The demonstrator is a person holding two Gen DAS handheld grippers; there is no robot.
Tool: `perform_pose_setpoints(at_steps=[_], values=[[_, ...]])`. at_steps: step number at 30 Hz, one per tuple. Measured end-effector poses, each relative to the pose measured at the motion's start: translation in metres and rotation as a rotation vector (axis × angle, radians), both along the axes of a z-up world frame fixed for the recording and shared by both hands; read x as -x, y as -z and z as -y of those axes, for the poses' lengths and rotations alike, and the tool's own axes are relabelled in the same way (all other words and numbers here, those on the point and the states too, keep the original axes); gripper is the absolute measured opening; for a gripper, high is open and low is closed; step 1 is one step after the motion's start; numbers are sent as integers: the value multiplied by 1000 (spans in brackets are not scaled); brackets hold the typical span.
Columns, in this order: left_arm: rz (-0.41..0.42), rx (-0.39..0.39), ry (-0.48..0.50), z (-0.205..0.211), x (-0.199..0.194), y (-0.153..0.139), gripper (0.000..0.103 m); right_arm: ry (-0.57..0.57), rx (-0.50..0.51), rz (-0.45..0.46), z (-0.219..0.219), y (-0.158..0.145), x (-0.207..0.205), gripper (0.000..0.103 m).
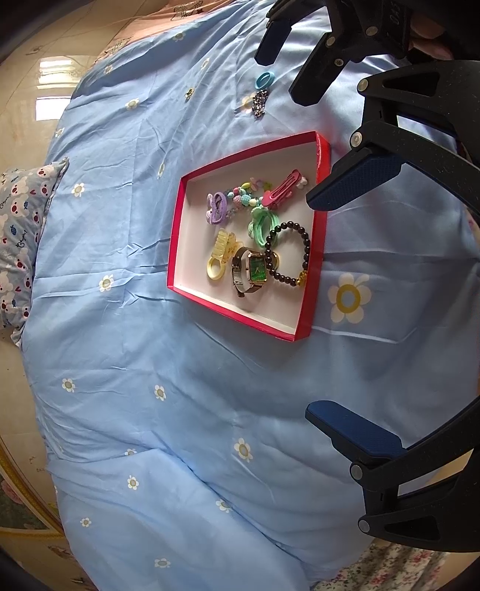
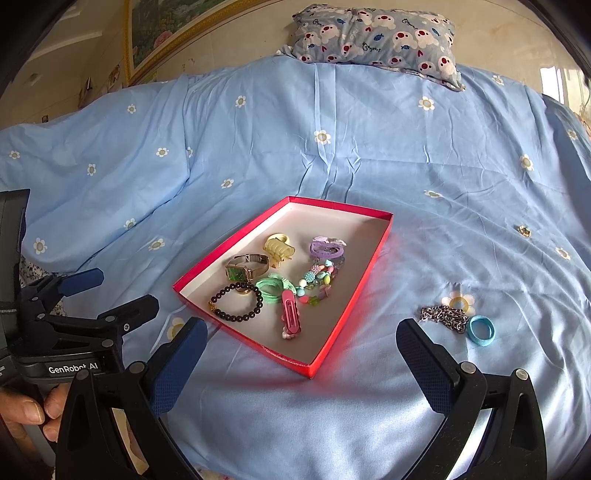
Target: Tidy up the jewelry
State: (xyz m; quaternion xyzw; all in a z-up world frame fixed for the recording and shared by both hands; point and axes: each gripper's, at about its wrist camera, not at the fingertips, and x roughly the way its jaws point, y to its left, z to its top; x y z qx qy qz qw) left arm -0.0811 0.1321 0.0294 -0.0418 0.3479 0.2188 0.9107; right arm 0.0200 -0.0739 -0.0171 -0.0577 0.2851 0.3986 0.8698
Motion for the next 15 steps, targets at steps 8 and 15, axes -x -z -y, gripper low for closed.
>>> perform_pose_setpoints(at_steps=[8,15], values=[[5,4,4,0,-1,2,103,-2,-4,0,1,1,-1,103],[3,5,3,0,-2,2,103,0,-2,-4,0,1,-2,103]])
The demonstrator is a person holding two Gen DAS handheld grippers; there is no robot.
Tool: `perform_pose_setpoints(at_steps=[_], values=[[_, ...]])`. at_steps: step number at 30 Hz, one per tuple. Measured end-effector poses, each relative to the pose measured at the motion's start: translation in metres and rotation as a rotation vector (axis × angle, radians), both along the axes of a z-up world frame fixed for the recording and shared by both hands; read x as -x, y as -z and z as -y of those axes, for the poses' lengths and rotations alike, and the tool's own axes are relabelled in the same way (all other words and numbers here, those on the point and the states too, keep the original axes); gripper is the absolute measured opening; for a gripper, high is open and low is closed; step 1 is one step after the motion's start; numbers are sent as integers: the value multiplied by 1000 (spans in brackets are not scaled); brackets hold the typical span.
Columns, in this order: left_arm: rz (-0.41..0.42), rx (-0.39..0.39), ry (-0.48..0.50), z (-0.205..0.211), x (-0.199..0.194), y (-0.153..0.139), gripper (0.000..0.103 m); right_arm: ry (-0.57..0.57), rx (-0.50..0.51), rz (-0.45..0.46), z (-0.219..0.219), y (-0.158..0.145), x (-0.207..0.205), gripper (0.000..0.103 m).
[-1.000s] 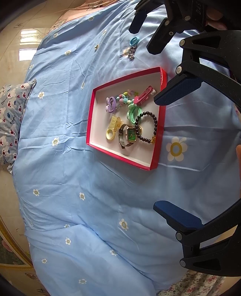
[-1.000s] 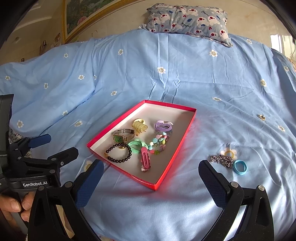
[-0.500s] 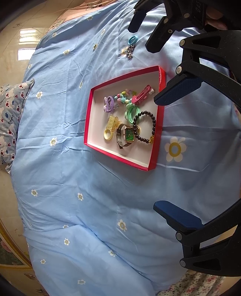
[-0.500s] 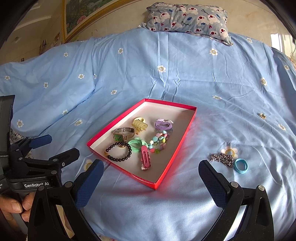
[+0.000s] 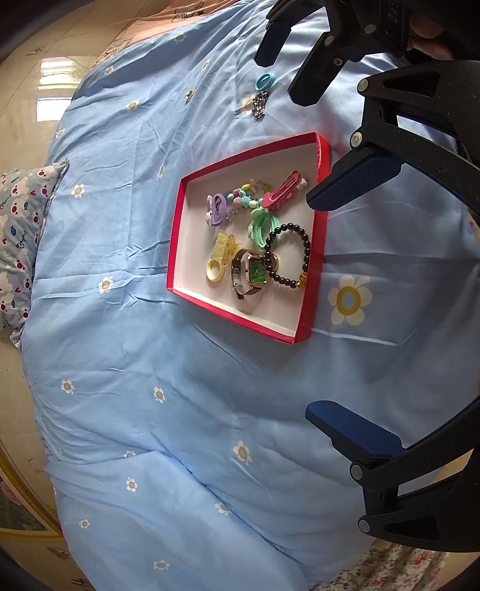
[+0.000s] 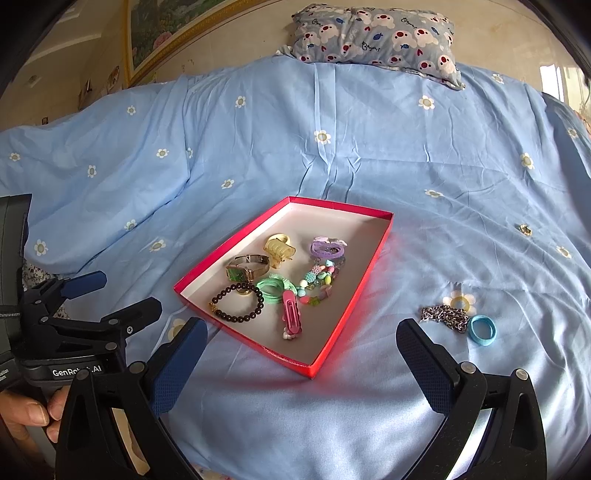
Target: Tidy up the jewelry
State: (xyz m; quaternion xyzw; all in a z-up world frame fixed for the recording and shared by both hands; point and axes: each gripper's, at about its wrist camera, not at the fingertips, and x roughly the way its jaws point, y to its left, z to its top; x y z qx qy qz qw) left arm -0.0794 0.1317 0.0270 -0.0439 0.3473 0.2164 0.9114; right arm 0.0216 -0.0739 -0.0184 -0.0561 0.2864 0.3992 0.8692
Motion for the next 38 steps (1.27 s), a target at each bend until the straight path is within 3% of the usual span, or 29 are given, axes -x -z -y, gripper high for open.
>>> perform_pose_setpoints(at_steps=[38], values=[[-21,14,18,0,-11,12,103,8,5,-29,-1,5,-9,103]])
